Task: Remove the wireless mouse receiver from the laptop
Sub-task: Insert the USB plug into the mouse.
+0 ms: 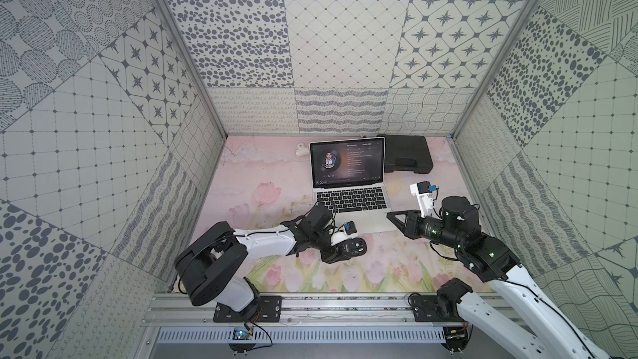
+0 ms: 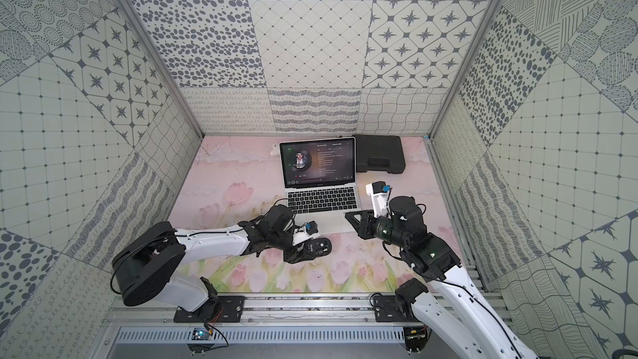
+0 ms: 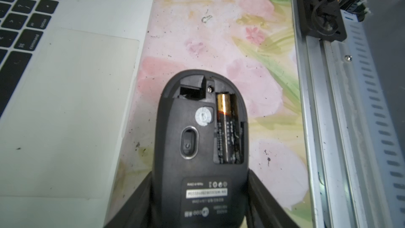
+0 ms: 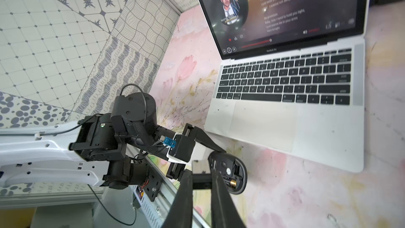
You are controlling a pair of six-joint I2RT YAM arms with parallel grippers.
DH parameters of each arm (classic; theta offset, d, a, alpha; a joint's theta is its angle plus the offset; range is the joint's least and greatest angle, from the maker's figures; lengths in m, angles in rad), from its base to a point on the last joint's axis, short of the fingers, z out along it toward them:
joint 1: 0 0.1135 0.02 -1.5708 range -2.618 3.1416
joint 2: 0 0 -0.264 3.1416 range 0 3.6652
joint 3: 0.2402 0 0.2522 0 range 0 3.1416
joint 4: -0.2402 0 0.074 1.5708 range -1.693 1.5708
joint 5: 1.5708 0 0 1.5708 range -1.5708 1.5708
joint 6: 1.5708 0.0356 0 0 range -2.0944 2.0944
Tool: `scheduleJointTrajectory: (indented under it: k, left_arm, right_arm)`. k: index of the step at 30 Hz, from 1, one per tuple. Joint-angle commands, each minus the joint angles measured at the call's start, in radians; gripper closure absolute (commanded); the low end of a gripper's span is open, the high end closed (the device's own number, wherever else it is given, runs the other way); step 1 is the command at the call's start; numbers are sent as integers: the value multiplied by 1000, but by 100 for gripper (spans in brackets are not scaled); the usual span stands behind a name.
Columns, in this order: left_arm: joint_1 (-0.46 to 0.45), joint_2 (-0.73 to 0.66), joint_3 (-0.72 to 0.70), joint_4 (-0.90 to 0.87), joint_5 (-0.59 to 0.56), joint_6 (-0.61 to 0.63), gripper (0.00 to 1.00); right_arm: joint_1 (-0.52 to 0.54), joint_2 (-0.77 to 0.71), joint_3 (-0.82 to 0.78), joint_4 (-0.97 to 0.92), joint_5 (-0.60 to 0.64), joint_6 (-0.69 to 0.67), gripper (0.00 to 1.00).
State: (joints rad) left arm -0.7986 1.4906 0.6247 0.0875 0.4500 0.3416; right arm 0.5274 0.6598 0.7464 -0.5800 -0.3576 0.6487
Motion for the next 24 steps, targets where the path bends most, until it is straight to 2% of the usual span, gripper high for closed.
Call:
scheduleJointTrajectory:
  k: [1, 7, 11, 14, 18, 21, 24]
  left_arm:
    - [-35, -100, -60, 63, -161, -99, 100]
    - [-84, -208, -110, 101, -347, -108, 100]
    - [-98, -251, -141, 156, -353, -151, 100]
    - [-108, -232, -117, 128, -319, -160, 100]
    - [-116, -181, -52, 32, -275, -170, 100]
    - [-115, -137, 0, -45, -216, -172, 100]
    - [-114, -124, 64, -152, -160, -180, 100]
  right_arm:
    - [-3, 5, 6, -28, -42, 173, 96]
    - [-3, 53, -49, 27, -151, 396, 96]
    - [-1, 45, -120, 146, -173, 540, 96]
    - [-1, 43, -137, 187, -161, 543, 96]
    - [-2, 69, -149, 192, -173, 438, 96]
    - [0, 88, -127, 138, -168, 177, 96]
    - [0, 120, -39, -25, -107, -115, 96]
